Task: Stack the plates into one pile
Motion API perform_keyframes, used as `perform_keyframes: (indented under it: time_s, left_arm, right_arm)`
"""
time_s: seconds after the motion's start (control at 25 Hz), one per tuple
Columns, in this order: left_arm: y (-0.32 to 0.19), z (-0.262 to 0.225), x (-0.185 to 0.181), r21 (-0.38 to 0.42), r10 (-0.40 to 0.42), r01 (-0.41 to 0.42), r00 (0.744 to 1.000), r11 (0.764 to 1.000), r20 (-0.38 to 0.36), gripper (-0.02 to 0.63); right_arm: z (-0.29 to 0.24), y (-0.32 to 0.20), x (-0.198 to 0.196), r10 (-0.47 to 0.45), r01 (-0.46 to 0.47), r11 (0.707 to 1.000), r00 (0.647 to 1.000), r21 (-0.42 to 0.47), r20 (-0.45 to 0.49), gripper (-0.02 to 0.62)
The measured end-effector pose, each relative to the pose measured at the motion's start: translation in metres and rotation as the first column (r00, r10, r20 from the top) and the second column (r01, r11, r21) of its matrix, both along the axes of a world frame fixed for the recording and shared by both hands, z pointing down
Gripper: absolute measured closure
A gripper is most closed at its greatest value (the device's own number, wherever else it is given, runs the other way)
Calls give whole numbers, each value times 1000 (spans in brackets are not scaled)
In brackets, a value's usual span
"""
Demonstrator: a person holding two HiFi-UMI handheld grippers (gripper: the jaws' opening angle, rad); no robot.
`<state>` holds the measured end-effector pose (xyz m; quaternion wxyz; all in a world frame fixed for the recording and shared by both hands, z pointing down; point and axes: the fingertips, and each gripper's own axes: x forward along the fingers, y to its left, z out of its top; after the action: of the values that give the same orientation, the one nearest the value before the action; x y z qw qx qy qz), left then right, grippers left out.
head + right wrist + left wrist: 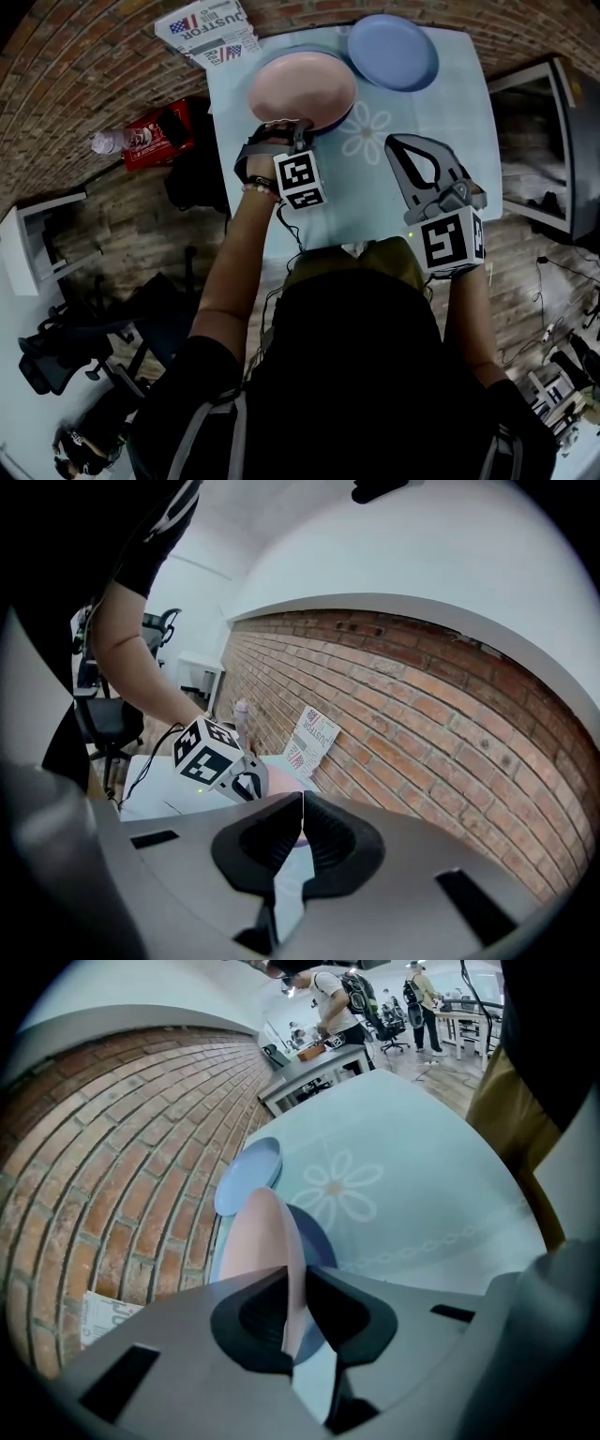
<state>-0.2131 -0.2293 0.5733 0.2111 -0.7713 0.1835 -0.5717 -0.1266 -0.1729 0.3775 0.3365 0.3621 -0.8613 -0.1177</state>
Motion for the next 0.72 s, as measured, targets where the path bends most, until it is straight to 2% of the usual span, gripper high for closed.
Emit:
perform_keyframes:
  time_s: [0.12,0.24,0.32,0.36,0.72]
  left_arm:
    - [-3,1,4,-9,9,-9,1000,1000,4,538]
    - [-5,3,3,-47,-21,21,1000,999,-8,508]
    - [-5,4,-2,-69,-49,48,999,996,-12,454]
    - [-4,4,-4,-73,-59,57,998,996,-15,446]
    - [11,7,-13,-108,-94,91,995,990,-19,431]
  right_arm:
    - [2,1,1,0,0,1000,1000,-8,2,560]
    - [4,1,1,5,-5,1000,1000,-8,13,560]
    - [1,2,-3,-19,19,1000,1000,-9,-1,560]
    - [0,4,-6,-30,30,999,1000,-11,1,560]
    - [1,12,-12,-39,40,999,999,-21,35,560]
